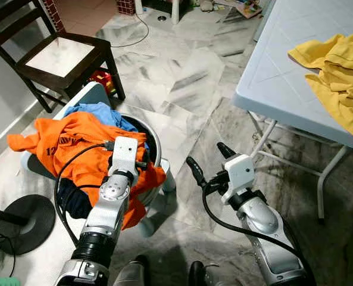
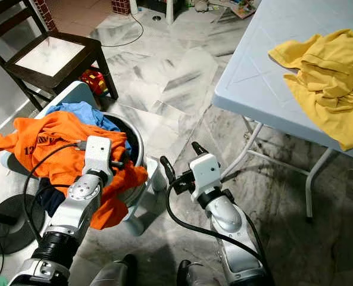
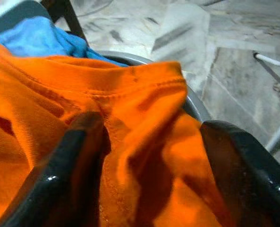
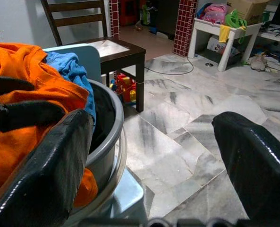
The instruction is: Hang hanger
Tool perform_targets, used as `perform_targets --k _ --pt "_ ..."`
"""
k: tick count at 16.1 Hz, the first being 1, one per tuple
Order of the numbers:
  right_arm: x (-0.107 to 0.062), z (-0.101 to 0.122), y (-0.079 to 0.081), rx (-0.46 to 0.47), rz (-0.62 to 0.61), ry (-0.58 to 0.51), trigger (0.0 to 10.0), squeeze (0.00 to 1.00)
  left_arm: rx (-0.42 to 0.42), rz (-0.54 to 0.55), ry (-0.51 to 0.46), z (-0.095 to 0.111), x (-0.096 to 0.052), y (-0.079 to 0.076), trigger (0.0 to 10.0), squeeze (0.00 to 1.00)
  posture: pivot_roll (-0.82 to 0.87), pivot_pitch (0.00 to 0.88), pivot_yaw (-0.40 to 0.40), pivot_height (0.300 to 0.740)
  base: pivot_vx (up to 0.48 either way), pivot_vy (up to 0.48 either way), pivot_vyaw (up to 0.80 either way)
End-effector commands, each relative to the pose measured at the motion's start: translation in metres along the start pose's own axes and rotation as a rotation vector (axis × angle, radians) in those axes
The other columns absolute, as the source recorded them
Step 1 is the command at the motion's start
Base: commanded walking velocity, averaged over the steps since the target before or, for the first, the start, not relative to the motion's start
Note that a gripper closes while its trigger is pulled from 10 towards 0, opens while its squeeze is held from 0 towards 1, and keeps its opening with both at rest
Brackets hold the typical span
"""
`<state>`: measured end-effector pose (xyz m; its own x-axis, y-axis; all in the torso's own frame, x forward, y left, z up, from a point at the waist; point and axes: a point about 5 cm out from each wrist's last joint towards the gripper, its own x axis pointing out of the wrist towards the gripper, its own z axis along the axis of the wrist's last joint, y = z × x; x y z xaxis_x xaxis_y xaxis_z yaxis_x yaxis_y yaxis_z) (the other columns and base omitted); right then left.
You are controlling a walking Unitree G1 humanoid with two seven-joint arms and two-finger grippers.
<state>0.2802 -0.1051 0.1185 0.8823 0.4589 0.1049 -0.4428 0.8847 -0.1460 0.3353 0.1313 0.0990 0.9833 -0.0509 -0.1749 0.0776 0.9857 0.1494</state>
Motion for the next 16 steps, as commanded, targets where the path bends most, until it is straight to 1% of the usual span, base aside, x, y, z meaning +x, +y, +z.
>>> perform_targets --k 1,2,3,4,5,6,7,8,9,11,13,16 --pt "-0.003 -0.003 0.002 0.001 -0.002 0.018 10.0 0.00 0.027 0.044 -0.020 -0.002 -0.004 0.007 0.0 0.00 0.03 0.240 -0.022 0.740 0.000 0.000 0.00" --pt "-0.004 -0.003 0.001 0.001 -0.003 0.019 10.0 0.00 0.042 0.070 -0.050 -0.002 -0.008 0.010 0.5 0.00 0.03 0.240 -0.020 0.740 0.000 0.000 0.00" --pt "-0.004 -0.003 0.001 0.000 -0.004 0.019 10.0 0.00 0.056 0.098 -0.073 -0.003 -0.012 0.013 1.6 0.00 0.03 0.240 -0.020 0.740 0.000 0.000 0.00" --pt "-0.003 -0.004 0.001 -0.001 -0.006 0.020 10.0 0.00 0.064 0.127 -0.071 -0.007 -0.016 0.016 3.8 0.00 0.04 0.240 -0.021 0.740 0.000 0.000 0.00" --pt "-0.003 -0.004 0.001 -0.001 -0.006 0.020 10.0 0.00 0.064 0.140 -0.063 -0.008 -0.017 0.017 3.8 0.00 0.04 0.240 -0.021 0.740 0.000 0.000 0.00" --pt "-0.002 -0.004 0.002 -0.001 -0.004 0.019 10.0 0.00 0.037 0.128 -0.041 -0.011 -0.016 0.018 1.8 0.00 0.05 0.242 -0.026 0.740 0.000 0.000 0.00" --pt "-0.001 -0.004 0.002 -0.002 0.000 0.019 10.0 0.00 0.031 0.124 -0.037 -0.012 -0.015 0.018 1.3 0.00 0.05 0.241 -0.028 0.740 0.000 0.000 0.00" --pt "0.000 -0.004 0.002 -0.003 0.002 0.019 10.0 0.00 0.030 0.112 -0.040 -0.012 -0.014 0.017 0.1 0.00 0.05 0.242 -0.029 0.740 0.000 0.000 0.00" --pt "0.000 -0.003 0.002 -0.004 0.002 0.019 10.0 0.00 0.027 0.108 -0.047 -0.012 -0.015 0.016 0.0 0.00 0.05 0.243 -0.030 0.740 0.000 0.000 0.00" --pt "0.000 -0.003 0.001 -0.008 -0.002 0.018 10.0 0.00 0.040 0.134 -0.063 -0.010 -0.017 0.019 0.0 0.00 0.05 0.244 -0.031 0.740 0.000 0.000 0.00" --pt "-0.002 -0.004 0.000 -0.010 -0.007 0.023 10.0 0.00 0.061 0.161 -0.096 -0.010 -0.024 0.023 0.0 0.00 0.04 0.243 -0.029 0.740 0.000 0.000 0.00" --pt "-0.002 -0.004 0.000 -0.011 -0.011 0.023 10.0 0.00 0.066 0.171 -0.102 -0.010 -0.025 0.026 0.0 0.00 0.04 0.246 -0.026 0.740 0.000 0.000 0.00"
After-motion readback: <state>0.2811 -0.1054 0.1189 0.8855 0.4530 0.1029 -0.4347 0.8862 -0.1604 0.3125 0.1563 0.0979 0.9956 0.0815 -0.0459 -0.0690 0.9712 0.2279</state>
